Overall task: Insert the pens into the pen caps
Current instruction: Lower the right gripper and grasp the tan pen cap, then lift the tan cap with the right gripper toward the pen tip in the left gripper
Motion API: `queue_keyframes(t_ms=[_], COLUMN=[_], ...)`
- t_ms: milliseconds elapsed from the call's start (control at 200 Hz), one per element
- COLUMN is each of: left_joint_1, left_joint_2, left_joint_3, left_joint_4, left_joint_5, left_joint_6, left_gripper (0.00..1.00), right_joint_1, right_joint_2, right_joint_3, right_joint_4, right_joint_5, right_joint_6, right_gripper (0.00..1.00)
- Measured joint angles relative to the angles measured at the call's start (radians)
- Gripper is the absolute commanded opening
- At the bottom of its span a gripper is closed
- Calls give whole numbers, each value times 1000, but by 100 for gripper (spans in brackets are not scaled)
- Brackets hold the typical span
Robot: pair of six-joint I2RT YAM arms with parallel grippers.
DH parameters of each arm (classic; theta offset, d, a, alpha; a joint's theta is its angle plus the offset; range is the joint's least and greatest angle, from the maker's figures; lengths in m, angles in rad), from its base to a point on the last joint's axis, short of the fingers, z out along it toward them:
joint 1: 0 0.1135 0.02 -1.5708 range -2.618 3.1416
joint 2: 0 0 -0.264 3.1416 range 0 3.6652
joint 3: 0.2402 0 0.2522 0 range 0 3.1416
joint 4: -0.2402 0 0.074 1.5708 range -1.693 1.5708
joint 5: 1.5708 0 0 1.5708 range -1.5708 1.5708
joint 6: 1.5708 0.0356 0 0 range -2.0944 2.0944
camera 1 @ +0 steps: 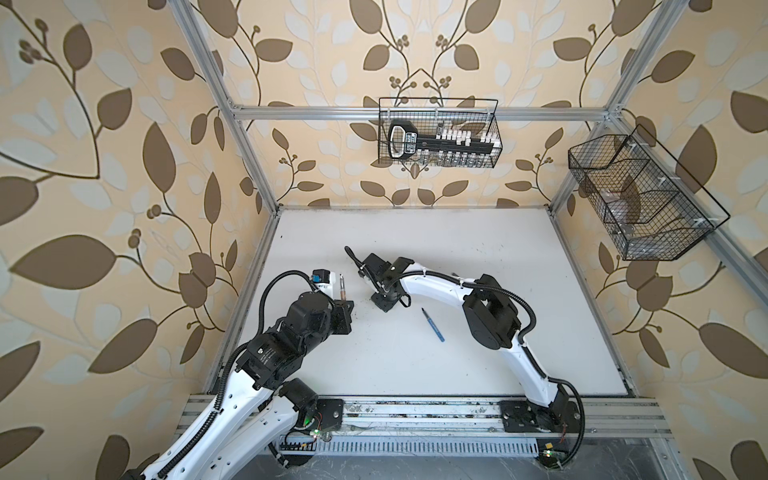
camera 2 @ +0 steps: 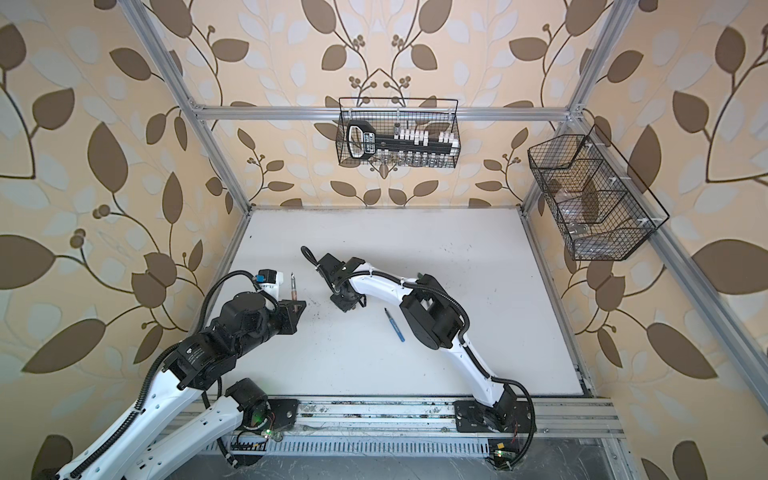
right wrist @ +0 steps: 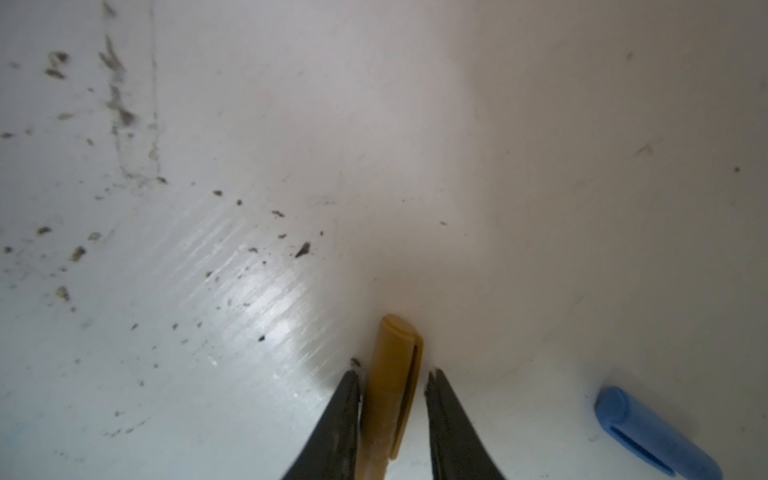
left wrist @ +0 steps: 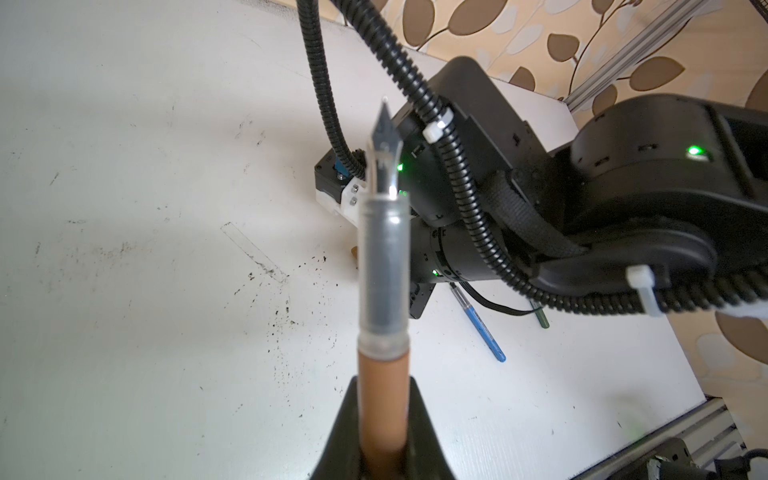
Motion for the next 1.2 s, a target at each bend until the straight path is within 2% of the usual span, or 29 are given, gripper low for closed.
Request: queue_keyframes(t_ms=[175, 390, 640, 970, 1200], left_joint_1=[0, 0, 0, 0, -33], left_joint_2=[9, 21, 84, 174, 212], left_joint_3=[0, 0, 0, -2, -48], left_joint_4=[0, 5, 44, 116, 209], left_joint_5=[0, 6, 85, 178, 213], left_joint_6=[0, 1, 19, 40, 55], left_gripper=[8, 8, 5, 5, 3], right_joint_1=[-1, -15, -52, -132, -203], right_joint_2=[0, 0, -9, -216, -420], right_joint_3=[1, 1, -8, -283, -497], right_joint_4=[-6, -11, -16, 63, 238], right_joint_5=[-1, -42, -115, -192, -347], right_joint_6=[1, 3, -1, 21, 93], right_gripper=[30, 24, 18, 14, 13])
